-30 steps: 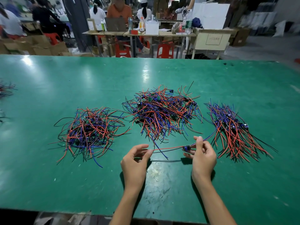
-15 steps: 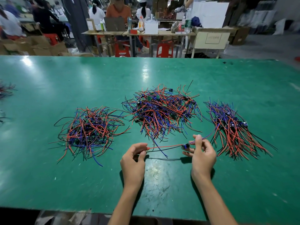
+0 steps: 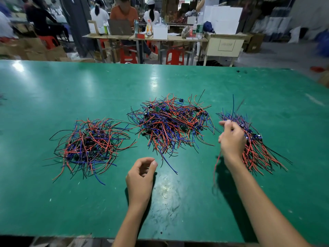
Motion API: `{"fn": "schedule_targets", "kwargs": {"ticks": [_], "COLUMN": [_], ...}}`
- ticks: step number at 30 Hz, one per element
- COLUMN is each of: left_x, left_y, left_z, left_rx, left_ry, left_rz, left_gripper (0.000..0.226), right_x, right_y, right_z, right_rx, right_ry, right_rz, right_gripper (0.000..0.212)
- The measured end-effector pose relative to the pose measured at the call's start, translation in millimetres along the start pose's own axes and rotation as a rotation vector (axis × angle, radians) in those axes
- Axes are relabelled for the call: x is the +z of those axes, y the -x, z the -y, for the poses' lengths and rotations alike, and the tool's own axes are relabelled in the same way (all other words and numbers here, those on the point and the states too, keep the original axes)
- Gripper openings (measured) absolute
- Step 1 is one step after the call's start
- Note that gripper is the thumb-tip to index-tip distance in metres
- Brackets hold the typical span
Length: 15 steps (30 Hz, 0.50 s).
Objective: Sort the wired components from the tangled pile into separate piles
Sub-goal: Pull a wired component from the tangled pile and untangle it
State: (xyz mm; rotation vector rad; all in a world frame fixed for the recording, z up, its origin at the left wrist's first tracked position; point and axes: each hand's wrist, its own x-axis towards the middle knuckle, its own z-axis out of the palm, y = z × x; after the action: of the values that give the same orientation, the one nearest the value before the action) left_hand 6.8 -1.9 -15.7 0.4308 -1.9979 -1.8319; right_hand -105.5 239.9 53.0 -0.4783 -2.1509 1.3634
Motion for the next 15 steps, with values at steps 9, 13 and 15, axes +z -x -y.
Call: {"fn": "schedule_targets", "kwargs": {"ticks": [9, 13, 15], "left_x": [3, 4, 3], "left_y": [-2, -2, -2], "left_z": [2, 3, 3], "left_rx": [0.01, 0.003, 0.003], "left_ry": [-0.064, -0.06, -0.06], "left_rz": [0.041, 0.045, 0.047], "left_gripper": [0.011, 0.011, 0.012], "right_x": [-26, 0, 19], "right_y": [-110, -87, -71], "right_z": [14, 1, -5], "right_rx": [-0.088, -0.254, -0.272], "right_ry": [0.885, 0.911, 0.95], "right_rz": [0.159, 0.243, 0.349], "right_gripper": [0.049, 0.036, 0.035]}}
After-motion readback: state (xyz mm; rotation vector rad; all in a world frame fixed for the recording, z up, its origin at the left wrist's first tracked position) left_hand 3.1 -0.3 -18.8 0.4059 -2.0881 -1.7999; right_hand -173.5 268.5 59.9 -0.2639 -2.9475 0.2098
